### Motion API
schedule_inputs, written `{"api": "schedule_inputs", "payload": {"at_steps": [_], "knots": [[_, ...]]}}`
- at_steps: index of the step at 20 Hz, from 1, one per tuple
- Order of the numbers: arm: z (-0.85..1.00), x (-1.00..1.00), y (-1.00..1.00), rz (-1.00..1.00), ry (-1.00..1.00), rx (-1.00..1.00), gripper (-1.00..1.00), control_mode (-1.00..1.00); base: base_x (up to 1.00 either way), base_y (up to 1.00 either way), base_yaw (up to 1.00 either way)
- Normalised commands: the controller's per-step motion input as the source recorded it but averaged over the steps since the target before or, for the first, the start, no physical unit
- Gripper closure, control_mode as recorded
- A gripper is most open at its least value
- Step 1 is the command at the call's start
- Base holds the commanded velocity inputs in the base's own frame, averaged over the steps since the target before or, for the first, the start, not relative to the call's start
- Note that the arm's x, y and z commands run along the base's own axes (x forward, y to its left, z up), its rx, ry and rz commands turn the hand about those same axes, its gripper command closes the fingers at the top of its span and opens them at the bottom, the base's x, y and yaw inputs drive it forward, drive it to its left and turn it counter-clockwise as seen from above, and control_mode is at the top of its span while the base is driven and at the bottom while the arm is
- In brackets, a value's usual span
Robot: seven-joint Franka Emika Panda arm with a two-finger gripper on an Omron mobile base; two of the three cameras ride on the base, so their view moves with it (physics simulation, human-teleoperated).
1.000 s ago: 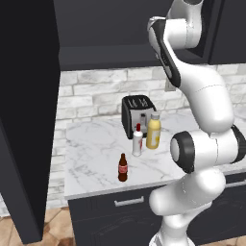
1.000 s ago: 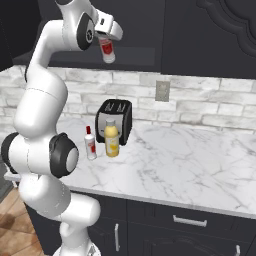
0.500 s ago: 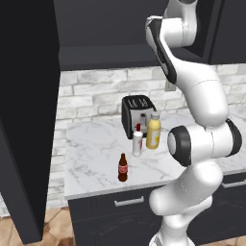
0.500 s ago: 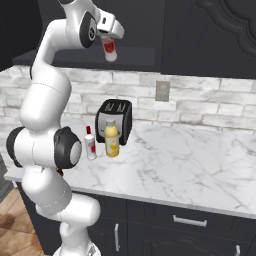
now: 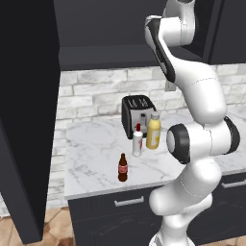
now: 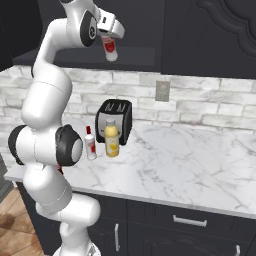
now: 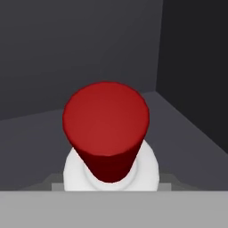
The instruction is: Sort all alcoholic drinks to one cabinet, and non-alcoholic drinks to the other.
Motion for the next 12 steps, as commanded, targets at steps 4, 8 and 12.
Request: {"api": "schedule_inputs", "payload": {"at_steps": [4, 8, 12], "knots": [[-0.09, 0.06, 0.00, 0.00, 0.00, 0.00, -1.00, -1.00, 0.00, 0.00, 0.00], [-0.10, 0.09, 0.00, 0.00, 0.00, 0.00, -1.00, -1.00, 0.00, 0.00, 0.00], [-0.10, 0.18, 0.00, 0.00, -0.05, 0.00, -1.00, -1.00, 0.00, 0.00, 0.00]]}}
